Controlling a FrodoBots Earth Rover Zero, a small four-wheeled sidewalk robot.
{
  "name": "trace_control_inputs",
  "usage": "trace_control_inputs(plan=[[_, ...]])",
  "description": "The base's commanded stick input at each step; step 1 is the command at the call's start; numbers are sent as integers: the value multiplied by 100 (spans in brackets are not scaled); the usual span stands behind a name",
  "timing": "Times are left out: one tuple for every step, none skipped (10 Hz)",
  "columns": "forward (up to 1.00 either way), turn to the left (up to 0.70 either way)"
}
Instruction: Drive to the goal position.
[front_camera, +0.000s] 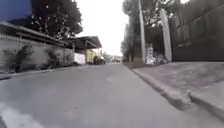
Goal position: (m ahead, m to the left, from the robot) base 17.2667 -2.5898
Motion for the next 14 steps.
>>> trace_control_inputs(plan=[[100, 4], [100, 4], [100, 4], [100, 4], [100, 4], [100, -8], [100, -36], [100, -36], [100, -36], [100, -24], [100, 4], [100, 4], [100, 4], [100, 4]])
